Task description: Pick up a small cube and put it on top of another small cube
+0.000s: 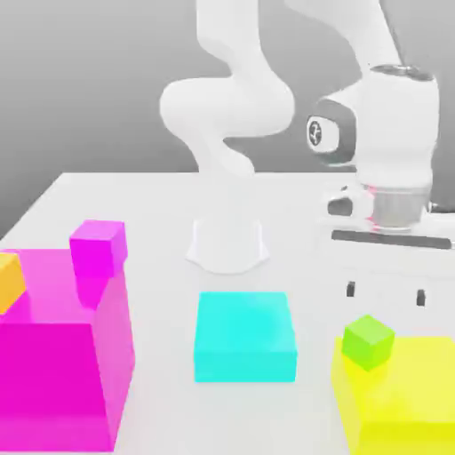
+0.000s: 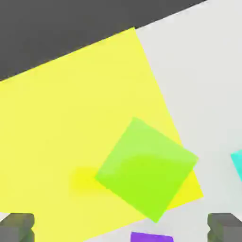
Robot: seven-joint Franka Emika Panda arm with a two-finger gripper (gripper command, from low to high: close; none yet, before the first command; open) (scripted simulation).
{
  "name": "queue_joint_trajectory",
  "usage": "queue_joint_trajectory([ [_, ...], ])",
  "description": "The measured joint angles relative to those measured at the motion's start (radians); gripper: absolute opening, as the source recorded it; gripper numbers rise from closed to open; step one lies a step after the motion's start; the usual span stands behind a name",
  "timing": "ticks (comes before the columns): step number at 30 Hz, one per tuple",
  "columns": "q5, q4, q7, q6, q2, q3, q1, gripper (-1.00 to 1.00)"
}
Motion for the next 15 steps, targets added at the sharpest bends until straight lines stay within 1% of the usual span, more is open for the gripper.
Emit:
queue_joint_trajectory([
  [1, -0.043, -0.015, 0.066, 0.022, 0.038, -0.015, 0.024, 0.0],
  [3, -0.15, -0.014, 0.171, 0.072, 0.115, -0.082, 0.068, 0.0],
  [6, -0.292, 0.009, 0.285, 0.149, 0.224, -0.229, 0.182, 0.0],
  [8, -0.336, 0.025, 0.322, 0.207, 0.294, -0.34, 0.284, 0.0],
  [9, -0.349, 0.03, 0.333, 0.223, 0.313, -0.368, 0.309, -1.0],
  [14, -0.35, 0.03, 0.333, 0.225, 0.313, -0.368, 0.309, -1.0],
  [15, -0.357, 0.032, 0.34, 0.233, 0.322, -0.382, 0.321, -1.0],
])
